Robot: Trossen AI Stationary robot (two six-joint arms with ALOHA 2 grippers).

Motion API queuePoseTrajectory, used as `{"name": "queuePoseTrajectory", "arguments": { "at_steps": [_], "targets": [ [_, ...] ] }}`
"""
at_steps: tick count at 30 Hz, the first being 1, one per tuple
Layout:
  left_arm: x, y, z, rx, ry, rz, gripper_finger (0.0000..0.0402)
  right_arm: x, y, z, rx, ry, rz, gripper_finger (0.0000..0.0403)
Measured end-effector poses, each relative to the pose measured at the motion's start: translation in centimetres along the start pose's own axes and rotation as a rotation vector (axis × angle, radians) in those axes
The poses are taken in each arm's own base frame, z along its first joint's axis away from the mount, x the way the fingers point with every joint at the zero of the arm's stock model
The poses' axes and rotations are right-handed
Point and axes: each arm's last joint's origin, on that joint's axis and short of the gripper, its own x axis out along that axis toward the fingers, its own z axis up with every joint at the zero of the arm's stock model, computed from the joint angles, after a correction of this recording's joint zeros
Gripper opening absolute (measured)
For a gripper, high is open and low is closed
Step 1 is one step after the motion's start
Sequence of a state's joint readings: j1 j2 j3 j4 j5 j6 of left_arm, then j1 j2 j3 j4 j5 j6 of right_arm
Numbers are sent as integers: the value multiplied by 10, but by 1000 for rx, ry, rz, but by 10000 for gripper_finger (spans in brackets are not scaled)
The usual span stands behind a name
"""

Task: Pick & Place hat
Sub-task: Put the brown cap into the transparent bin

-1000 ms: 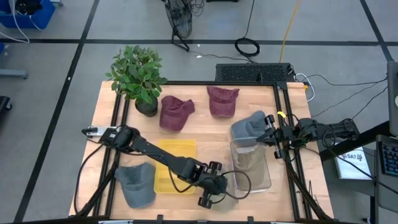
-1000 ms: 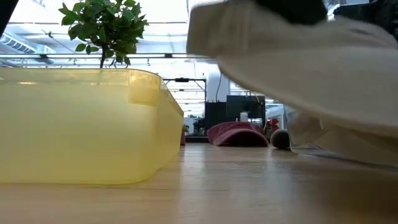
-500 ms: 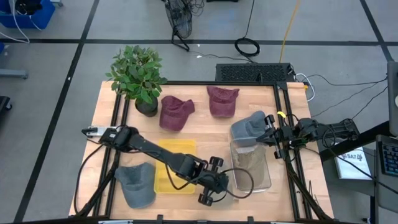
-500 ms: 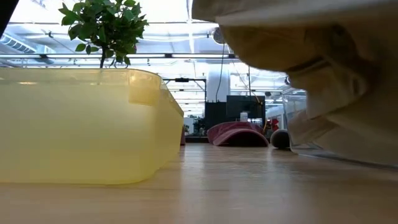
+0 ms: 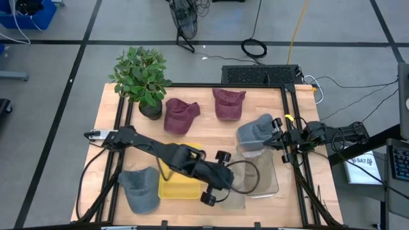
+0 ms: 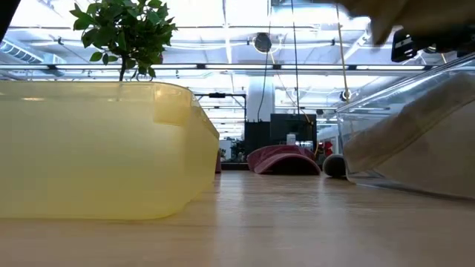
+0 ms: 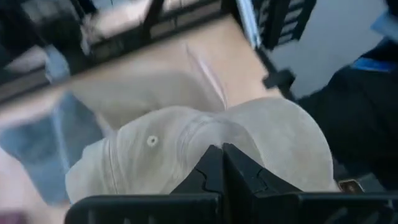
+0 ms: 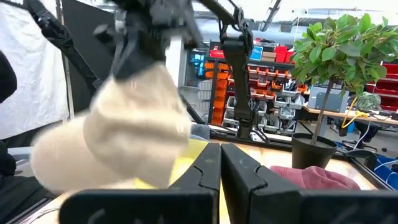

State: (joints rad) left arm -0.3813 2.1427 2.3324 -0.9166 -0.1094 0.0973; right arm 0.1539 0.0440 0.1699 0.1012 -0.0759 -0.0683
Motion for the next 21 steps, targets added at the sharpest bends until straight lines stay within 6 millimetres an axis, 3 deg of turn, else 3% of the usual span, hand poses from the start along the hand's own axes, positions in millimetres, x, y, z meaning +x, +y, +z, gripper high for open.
{"name": "queuePoseTrajectory", "arguments": {
  "at_steps": [3,6,12,21],
  "targets": [
    [-26,12,11,10,-86,52,3,0,0,0,0,0,0,0],
    [-37,24,18,31,-148,100,3,0,0,1,-1,-8,-1,0],
    [-22,40,14,88,-147,48,2,-2,-1,15,0,-140,-11,0],
    [2,64,11,160,-203,-4,3,-15,-9,55,7,-77,-233,0]
  ]
}}
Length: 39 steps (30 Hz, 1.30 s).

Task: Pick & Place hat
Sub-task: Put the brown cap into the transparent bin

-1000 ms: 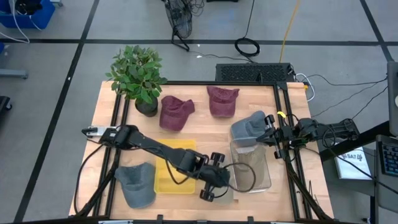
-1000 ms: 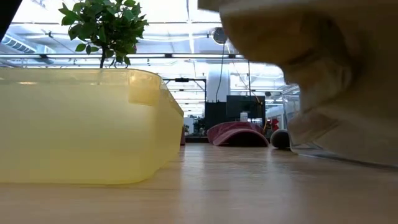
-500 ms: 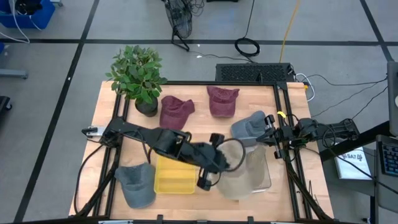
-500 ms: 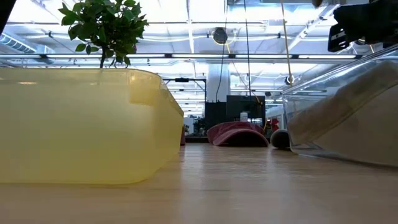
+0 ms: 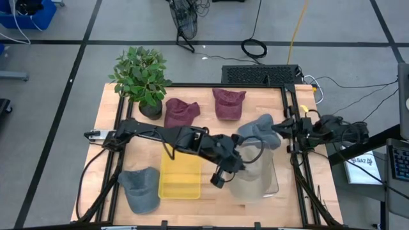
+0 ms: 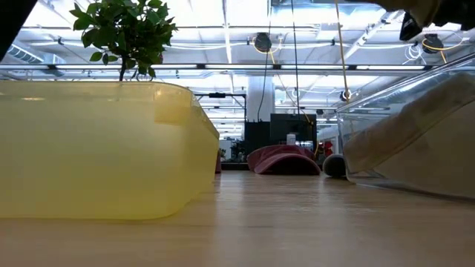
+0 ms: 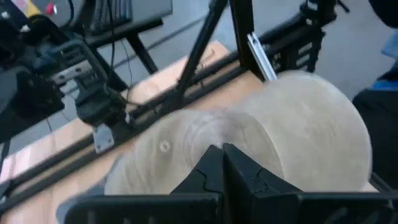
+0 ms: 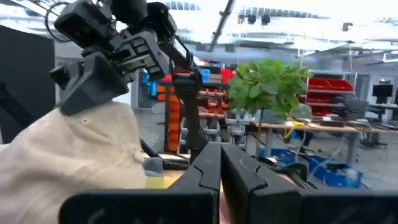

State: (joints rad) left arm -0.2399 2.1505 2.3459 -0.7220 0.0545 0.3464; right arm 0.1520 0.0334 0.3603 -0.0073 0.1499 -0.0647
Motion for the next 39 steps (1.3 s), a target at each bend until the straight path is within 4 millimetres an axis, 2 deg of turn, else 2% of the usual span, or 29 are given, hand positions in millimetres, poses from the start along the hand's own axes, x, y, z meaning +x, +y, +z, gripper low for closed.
{"name": "queuePoseTrajectory", "arguments": {
  "at_steps": [3,10,16,23,27,39],
  "targets": [
    [10,8,-6,6,-14,-9,2,-2,-1,5,6,14,-2,0],
    [31,24,-15,17,-76,-2,3,-2,0,0,8,70,-3,0],
    [63,34,-35,9,-95,-13,3,-2,0,-4,10,109,-1,0],
    [108,38,-68,-5,-66,-7,4,-3,0,-6,7,127,0,0],
    [120,39,-76,-5,-78,-7,5,-3,0,-8,5,143,1,0],
    [132,31,-95,-32,29,-54,5,-3,0,-10,0,168,2,0]
  ]
}}
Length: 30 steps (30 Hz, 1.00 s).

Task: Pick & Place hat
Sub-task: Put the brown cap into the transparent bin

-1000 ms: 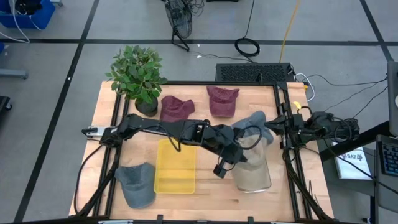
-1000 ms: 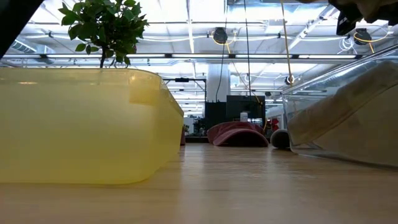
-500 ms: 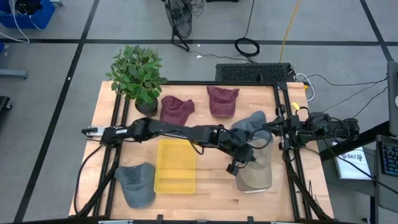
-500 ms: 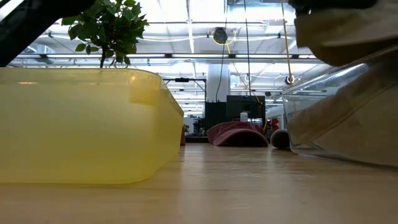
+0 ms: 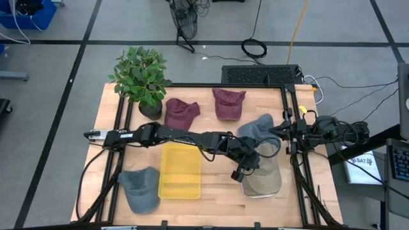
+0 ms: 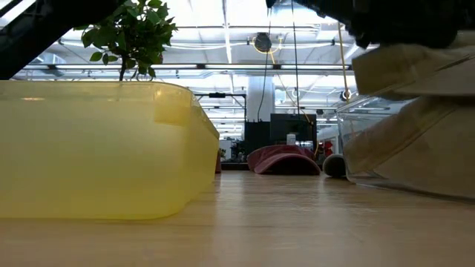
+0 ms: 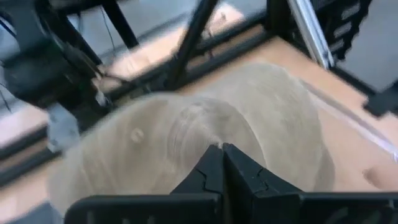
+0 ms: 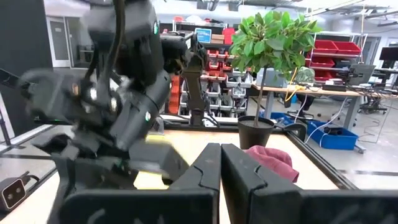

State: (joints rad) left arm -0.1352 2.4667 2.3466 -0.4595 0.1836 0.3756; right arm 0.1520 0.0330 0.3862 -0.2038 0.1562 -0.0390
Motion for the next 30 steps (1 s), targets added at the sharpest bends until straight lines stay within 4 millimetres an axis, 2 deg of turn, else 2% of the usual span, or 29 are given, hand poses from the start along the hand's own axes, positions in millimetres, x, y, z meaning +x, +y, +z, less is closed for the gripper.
{"name": "queuePoseTrajectory", "arguments": {
  "at_steps": [3,9,13,16,20,24,26,30],
  "targets": [
    [1,-1,-3,-29,23,-2,27,0,0,0,1,0,0,0],
    [-3,1,3,-2,-1,10,100,0,0,0,1,-2,0,0],
    [-13,-2,18,33,-52,58,139,0,0,0,0,4,1,0],
    [-18,-11,28,42,-66,76,151,0,0,-1,-1,13,2,0],
    [-17,-31,28,50,29,102,128,0,0,-1,-1,12,2,0],
    [-14,-46,31,98,75,169,43,0,0,-1,0,8,1,0],
    [-12,-46,31,100,59,188,13,0,0,0,1,-3,1,0],
    [-9,-35,22,36,95,211,6,0,0,1,2,-12,0,0]
  ]
}}
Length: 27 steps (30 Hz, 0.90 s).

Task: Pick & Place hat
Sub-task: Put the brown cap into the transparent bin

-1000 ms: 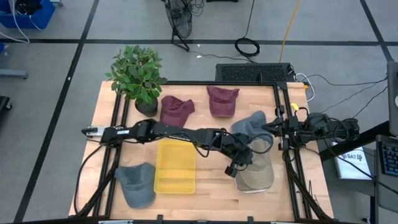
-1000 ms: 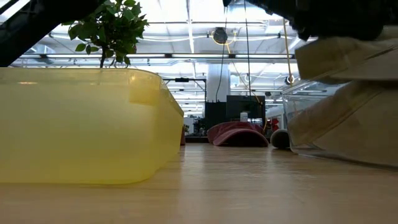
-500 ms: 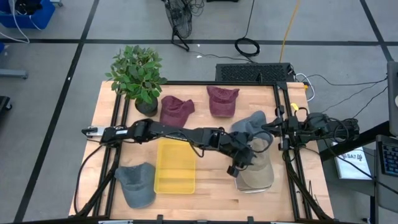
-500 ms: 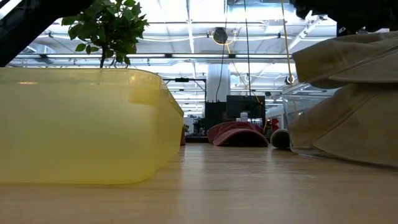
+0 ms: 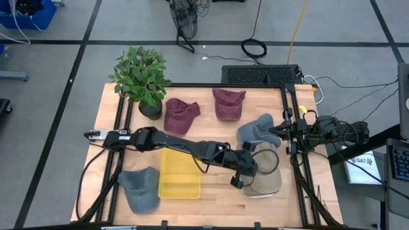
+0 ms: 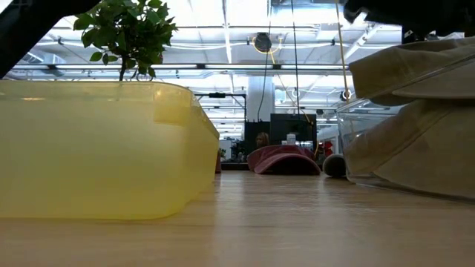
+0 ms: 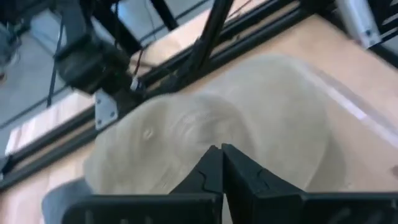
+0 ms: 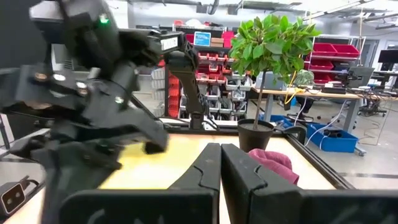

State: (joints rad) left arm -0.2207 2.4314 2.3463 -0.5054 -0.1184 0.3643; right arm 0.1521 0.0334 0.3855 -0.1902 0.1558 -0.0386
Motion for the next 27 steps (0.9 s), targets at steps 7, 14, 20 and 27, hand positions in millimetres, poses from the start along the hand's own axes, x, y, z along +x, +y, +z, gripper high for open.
{"name": "queuePoseTrajectory", "arguments": {
  "at_steps": [7,14,20,27],
  "targets": [
    [20,10,-28,-118,72,-103,4,0,0,0,-1,-2,0,0],
    [33,17,-45,-133,94,-184,3,1,0,-3,-1,4,0,0],
    [37,22,-52,-92,108,-152,14,6,1,-14,-12,25,1,0],
    [-11,16,3,38,-79,-118,32,6,1,-14,-17,13,0,0]
  ]
}}
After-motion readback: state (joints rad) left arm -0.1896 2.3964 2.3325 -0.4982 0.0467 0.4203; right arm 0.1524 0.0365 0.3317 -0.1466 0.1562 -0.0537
